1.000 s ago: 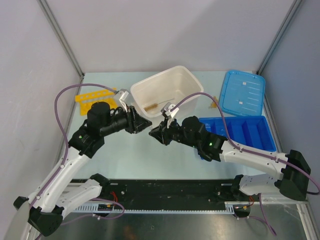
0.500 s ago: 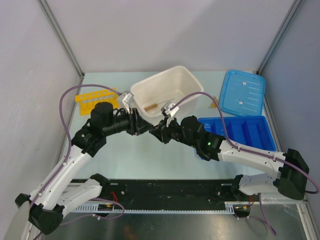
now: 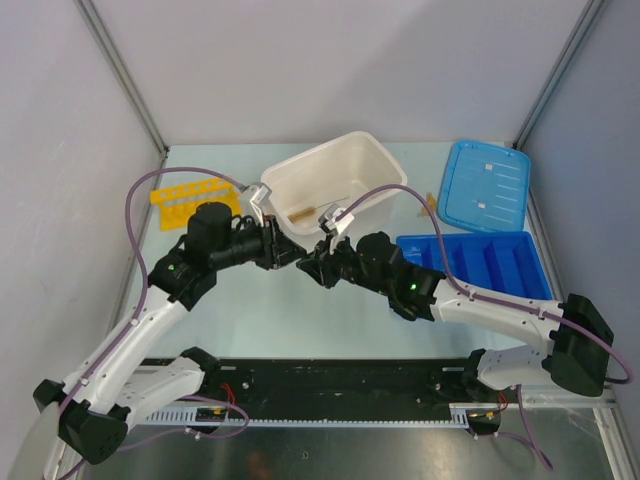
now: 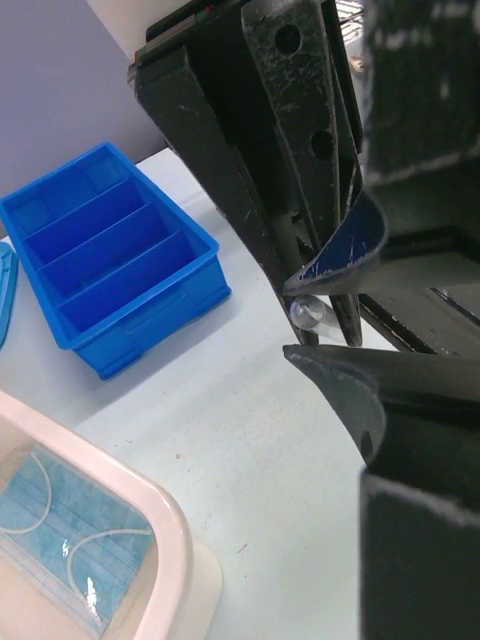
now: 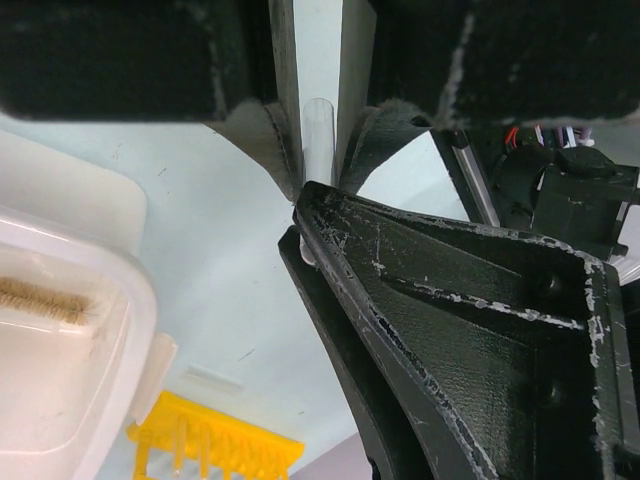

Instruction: Organize the chemistry lab equipment

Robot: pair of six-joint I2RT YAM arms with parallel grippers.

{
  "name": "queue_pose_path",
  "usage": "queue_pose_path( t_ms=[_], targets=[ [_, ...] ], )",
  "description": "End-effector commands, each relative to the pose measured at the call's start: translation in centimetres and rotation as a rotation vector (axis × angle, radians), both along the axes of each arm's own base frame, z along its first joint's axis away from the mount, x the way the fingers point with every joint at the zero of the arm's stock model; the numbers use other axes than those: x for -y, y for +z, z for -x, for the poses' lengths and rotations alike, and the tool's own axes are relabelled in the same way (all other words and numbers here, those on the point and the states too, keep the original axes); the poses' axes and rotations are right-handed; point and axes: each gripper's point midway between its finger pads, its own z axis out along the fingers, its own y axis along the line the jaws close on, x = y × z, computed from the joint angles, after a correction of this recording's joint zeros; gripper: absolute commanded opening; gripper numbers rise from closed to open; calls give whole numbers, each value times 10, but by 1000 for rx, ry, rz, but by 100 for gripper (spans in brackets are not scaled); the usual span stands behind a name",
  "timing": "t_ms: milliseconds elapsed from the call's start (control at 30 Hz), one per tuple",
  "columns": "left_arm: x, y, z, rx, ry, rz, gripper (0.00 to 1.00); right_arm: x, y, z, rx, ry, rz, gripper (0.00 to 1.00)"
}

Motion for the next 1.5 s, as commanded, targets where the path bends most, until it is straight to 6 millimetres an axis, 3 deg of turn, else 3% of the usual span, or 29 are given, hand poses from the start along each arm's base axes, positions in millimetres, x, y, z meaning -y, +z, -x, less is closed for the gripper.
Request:
queue_pose_path(
  t_ms=[0, 167, 300, 433, 567, 633, 733, 967, 1200, 1467],
  targets=[
    [-2, 6, -3, 54, 4, -12, 26, -6, 18, -1, 30, 5, -52, 10],
    [-7, 5, -11, 76, 50, -34, 14, -5, 14, -3, 26, -9, -43, 17],
    [-14, 2, -25, 100, 108, -80, 3, -2, 19, -3, 23, -23, -55, 40],
    [-25, 2, -47, 137, 200, -146, 0, 6, 26, -2, 18, -43, -59, 62],
    [-58, 7, -82, 204, 407, -259, 0, 20, 29, -2, 4, -83, -46, 90],
    [-86, 12, -102, 247, 551, -335, 0, 31, 31, 0, -1, -108, -46, 97],
    [-131, 28, -128, 292, 735, -398, 0, 51, 42, 6, 3, -137, -78, 99],
    [-219, 67, -172, 403, 1033, -361, 0, 109, 61, 22, 24, -217, -134, 99],
    [-277, 46, -224, 405, 1198, -433, 0, 149, 69, 37, 17, -258, -191, 99],
    [-311, 18, -256, 348, 1248, -512, 0, 164, 63, 41, -5, -289, -204, 99]
  ],
)
